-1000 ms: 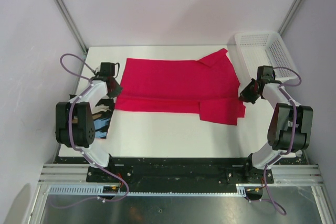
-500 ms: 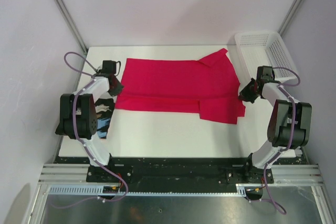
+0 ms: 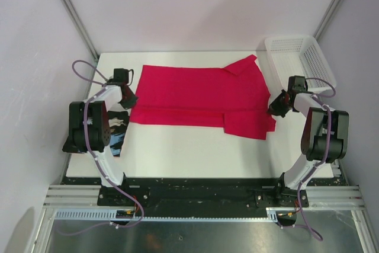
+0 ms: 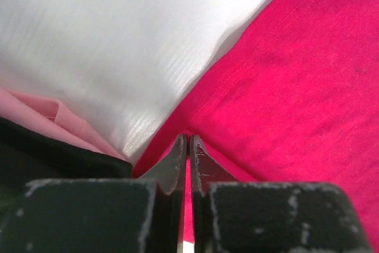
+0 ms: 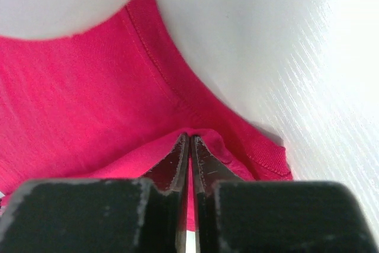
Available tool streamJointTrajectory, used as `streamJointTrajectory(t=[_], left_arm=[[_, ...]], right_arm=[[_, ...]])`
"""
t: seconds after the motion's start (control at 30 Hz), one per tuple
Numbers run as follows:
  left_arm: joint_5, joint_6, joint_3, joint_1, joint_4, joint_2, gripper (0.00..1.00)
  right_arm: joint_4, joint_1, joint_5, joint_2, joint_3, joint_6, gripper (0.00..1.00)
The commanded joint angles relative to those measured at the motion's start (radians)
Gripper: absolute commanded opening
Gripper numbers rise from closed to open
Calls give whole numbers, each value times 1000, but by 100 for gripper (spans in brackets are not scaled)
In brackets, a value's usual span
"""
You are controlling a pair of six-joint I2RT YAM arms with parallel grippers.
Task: Fold and stack the t-shirts
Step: Fold the flattened tshirt in 1/3 of the way
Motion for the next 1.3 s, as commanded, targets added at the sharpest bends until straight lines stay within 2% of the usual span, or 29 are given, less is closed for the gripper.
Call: streamJointTrajectory(t=[0.0,0.1,0.13,0.17,0.23,0.3,0.4,0.57,0.8,1.07,1.27], left_arm=[[20,37,39,24,41,-1,18],[65,54,31,29,67,-37,56],[79,57,24,30,76,-57,65],[89,58,15,30,83,-76,71],[94,53,-12,30,89,-122,76],[103,35,-57,29,95,-168,76],[136,4,-119,25,111,-218,69],[172,-36,-188,13,134,-244,63],[51,-67,-231,57,135,-222,61],[25,-60,-255,137,126,-224,60],[129,-23,-224,129,128,-218,58]], right_arm=[[27,-6,1,8,48,-12,14],[10,0,9,-25,52,-28,38],[1,3,16,-42,53,-33,45],[-10,9,24,-64,54,-38,50],[-43,21,45,-106,55,-44,54],[-84,42,74,-144,53,-51,55],[-135,77,108,-198,36,-57,51],[-137,97,95,-311,-65,-36,46],[-121,105,75,-391,-187,-32,45],[-122,95,75,-431,-235,-43,45],[-121,87,70,-433,-247,-48,45]])
